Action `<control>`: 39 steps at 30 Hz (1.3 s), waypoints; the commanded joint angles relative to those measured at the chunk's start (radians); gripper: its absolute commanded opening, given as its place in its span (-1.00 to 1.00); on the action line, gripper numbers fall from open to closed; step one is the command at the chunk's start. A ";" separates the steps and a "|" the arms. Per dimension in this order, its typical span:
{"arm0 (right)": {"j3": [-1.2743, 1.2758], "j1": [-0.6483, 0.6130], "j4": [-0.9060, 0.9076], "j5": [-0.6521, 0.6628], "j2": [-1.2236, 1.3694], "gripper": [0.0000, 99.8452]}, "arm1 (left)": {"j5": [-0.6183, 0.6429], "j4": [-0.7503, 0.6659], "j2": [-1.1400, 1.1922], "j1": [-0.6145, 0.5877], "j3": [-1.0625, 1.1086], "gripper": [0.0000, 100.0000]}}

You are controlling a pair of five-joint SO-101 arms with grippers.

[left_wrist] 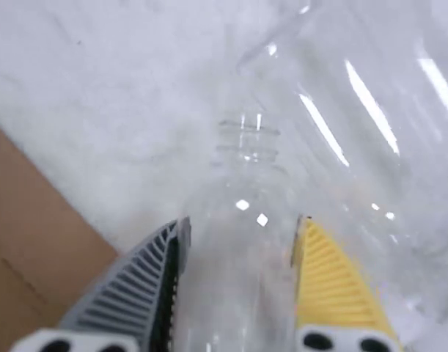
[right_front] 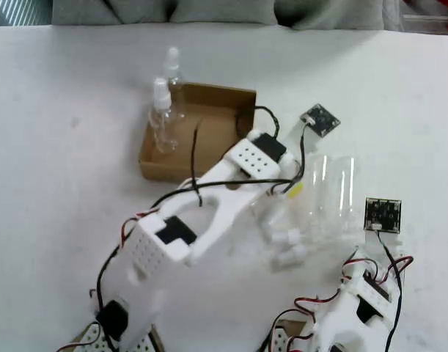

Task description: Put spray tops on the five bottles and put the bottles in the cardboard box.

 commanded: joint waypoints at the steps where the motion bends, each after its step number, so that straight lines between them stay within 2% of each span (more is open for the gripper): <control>1: 0.005 0.004 0.002 0.008 -0.010 -0.97 | -0.006 0.080 -0.154 0.015 -0.009 -0.95; 9: 0.005 0.004 0.002 0.008 -0.010 -0.97 | -0.008 0.310 -0.314 0.008 -0.009 -0.95; 13: 0.005 0.004 0.002 0.008 -0.010 -0.97 | -0.014 0.479 -0.400 0.002 -0.008 -0.95; 17: 0.005 0.004 0.002 0.008 -0.010 -0.97 | -0.014 0.611 -0.487 -0.085 0.015 -0.96; 20: 0.005 0.004 0.002 0.008 -0.010 -0.97 | -0.040 0.592 -0.584 -0.217 0.153 -0.96; 24: 0.005 0.004 0.002 0.008 -0.010 -0.97 | -0.219 0.545 -0.743 -0.397 0.368 -0.96; 27: 0.006 0.004 0.002 0.008 -0.010 -0.97 | -0.299 0.482 -0.866 -0.544 0.532 -0.96; 33: 0.006 0.004 0.002 0.008 -0.010 -0.96 | -0.377 0.262 -1.056 -0.809 0.868 -0.95; 39: 0.006 0.004 0.002 0.008 -0.010 -0.96 | -0.377 0.021 -1.158 -0.978 1.143 -0.95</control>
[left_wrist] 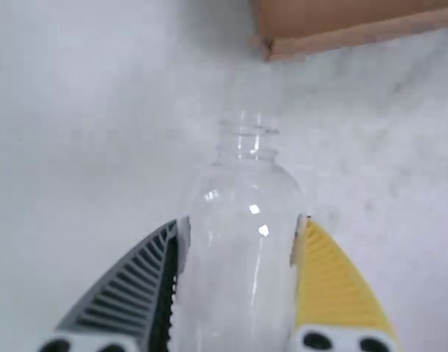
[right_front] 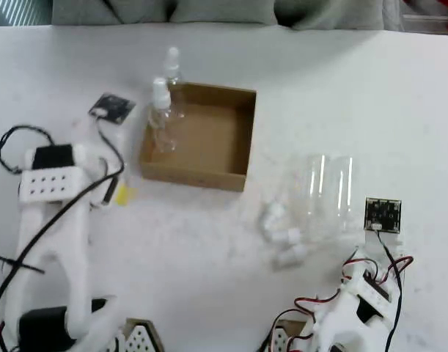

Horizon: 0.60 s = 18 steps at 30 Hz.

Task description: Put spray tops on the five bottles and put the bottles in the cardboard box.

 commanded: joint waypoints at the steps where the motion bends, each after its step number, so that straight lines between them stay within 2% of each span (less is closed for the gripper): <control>1: 0.008 0.004 0.002 0.008 -0.010 -0.96 | -0.003 -0.158 -0.071 -0.094 0.114 -0.95; 5: 0.008 0.004 0.002 0.008 -0.010 -0.96 | -0.002 -0.290 -0.071 -0.179 0.212 -0.95; 9: 0.008 0.004 0.002 0.008 -0.010 -0.96 | 0.000 -0.361 -0.071 -0.254 0.264 -0.95; 18: 0.009 0.004 0.002 0.008 -0.008 -0.96 | -0.002 -0.466 -0.071 -0.285 0.364 -0.94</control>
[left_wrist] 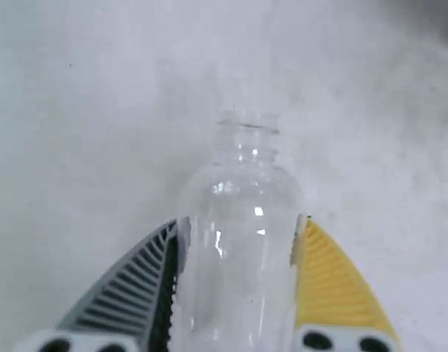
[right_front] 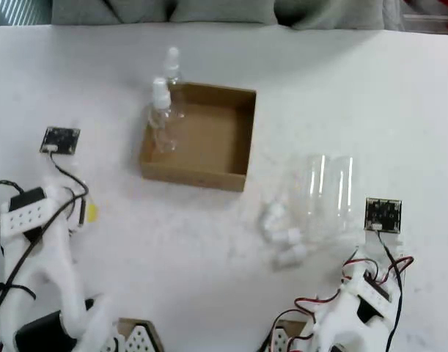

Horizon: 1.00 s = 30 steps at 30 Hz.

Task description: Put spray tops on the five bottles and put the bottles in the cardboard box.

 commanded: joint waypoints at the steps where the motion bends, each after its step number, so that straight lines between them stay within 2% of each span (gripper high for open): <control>1: 0.009 0.004 0.002 0.008 -0.008 -0.96 | -0.002 -0.051 -0.042 -0.013 0.008 -0.90; 6: 0.009 0.004 0.002 0.009 -0.008 -0.96 | 0.000 -0.051 -0.042 -0.050 0.009 -0.50; 8: 0.009 0.004 0.002 0.009 -0.008 -0.96 | 0.000 -0.049 -0.048 -0.077 0.006 -0.40; 12: 0.009 0.004 0.002 0.009 -0.008 -0.96 | -0.006 -0.005 -0.045 -0.101 -0.041 -0.42; 23: 0.009 0.004 0.002 0.009 -0.008 -0.96 | -0.009 0.420 -0.042 -0.101 -0.425 -0.41; 27: 0.009 0.004 0.002 0.009 -0.008 -0.96 | -0.098 0.562 -0.041 -0.094 -0.548 -0.41; 30: 0.009 0.004 0.002 0.009 -0.008 -0.96 | -0.121 0.611 -0.041 -0.094 -0.583 -0.41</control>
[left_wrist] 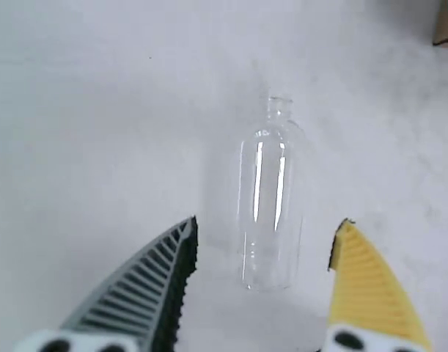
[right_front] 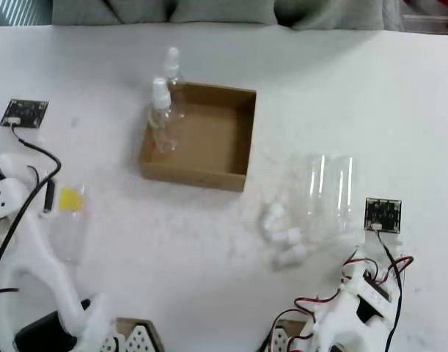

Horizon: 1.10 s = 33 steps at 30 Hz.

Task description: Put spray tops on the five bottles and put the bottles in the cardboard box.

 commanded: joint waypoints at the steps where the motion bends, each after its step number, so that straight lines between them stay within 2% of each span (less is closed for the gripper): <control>1: 0.009 0.002 0.002 0.009 -0.008 -0.96 | -0.023 0.054 -0.041 -0.004 -0.080 -0.41; 20: 0.009 0.002 0.007 0.009 -0.002 -0.97 | -0.028 0.060 -0.027 0.015 -0.080 -0.41; 27: 0.009 0.002 0.008 0.009 -0.008 -0.97 | -0.028 0.060 0.170 0.059 -0.092 -0.41; 33: 0.009 0.002 0.008 0.009 -0.008 -0.97 | -0.025 0.106 0.326 0.099 -0.227 -0.41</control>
